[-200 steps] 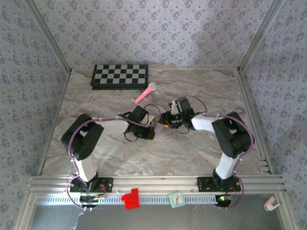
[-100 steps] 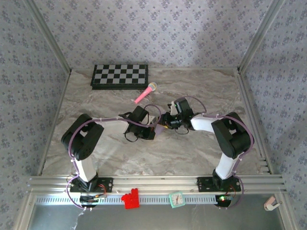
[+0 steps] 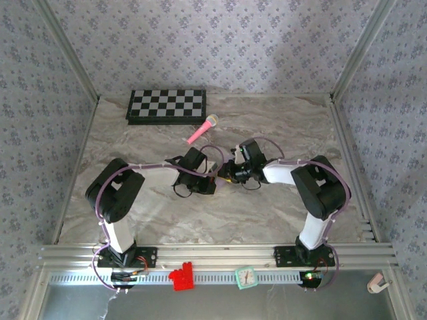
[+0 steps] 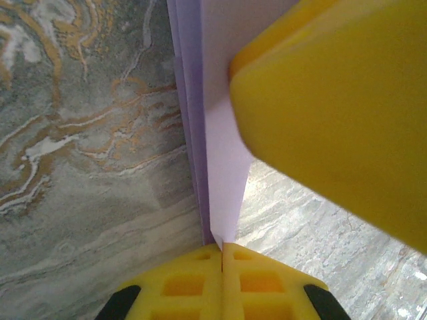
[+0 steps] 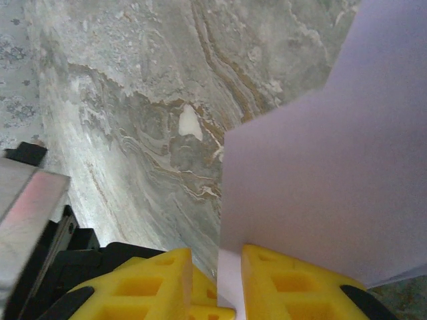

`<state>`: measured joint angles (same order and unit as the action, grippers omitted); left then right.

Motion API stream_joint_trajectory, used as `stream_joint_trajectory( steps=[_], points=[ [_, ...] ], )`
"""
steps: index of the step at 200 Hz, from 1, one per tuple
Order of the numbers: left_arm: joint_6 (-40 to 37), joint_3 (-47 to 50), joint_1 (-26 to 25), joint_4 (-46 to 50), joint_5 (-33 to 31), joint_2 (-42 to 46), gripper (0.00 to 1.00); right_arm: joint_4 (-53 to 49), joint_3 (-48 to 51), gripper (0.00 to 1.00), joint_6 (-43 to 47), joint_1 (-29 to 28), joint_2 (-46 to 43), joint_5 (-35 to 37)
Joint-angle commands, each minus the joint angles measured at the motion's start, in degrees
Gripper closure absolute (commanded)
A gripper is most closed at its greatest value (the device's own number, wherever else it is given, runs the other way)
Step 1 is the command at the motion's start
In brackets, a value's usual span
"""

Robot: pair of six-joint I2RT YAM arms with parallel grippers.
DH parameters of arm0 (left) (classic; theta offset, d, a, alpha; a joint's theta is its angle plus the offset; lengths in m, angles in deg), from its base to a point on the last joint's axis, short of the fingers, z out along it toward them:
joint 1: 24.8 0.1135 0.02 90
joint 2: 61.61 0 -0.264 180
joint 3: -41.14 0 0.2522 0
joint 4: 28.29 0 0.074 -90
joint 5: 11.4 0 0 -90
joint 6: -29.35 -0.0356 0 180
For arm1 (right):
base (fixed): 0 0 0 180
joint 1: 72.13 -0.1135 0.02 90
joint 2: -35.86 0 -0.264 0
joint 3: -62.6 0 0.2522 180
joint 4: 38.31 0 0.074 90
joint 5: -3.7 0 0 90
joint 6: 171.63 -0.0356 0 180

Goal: Fold a paper plane with a square sheet of paper (pick it up from the middle)
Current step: Fold the wing for the fifth time at the center of the table.

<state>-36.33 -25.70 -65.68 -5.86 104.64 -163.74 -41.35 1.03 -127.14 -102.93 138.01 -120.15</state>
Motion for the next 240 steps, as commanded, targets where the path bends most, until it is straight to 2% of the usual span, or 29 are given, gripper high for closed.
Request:
stream_joint_trajectory(
  steps=[1, 125, 171, 187, 210, 240],
  points=[
    [0.5, 0.0, 0.1, -0.7, 0.9, -1.0, 0.98, -0.8, 0.4, 0.73, -0.8, -0.5, 1.2, -0.4],
    [0.9, 0.4, 0.4, -0.4, 1.0, -0.9, 0.96, -2.6, 0.3, 0.73, 0.1, -0.7, 3.1, 0.8],
    [1.4, -0.1, 1.2, 2.2, -0.7, 2.7, 0.86, -4.5, 0.1, 0.73, 0.8, -0.6, 3.7, 2.0],
    [2.8, 0.4, 1.7, 2.8, -1.7, 5.7, 0.82, -4.7, 0.0, 0.73, 0.6, -0.5, 4.0, 2.4],
    [6.0, 1.7, 2.2, 1.6, -1.8, 9.7, 0.81, -5.2, -0.1, 0.73, 0.3, -0.6, 4.0, 2.7],
    [11.5, 2.4, 2.2, -5.4, 4.0, 9.5, 0.85, -5.9, -0.3, 0.74, -0.2, -0.5, 3.8, 3.4]
  ],
)
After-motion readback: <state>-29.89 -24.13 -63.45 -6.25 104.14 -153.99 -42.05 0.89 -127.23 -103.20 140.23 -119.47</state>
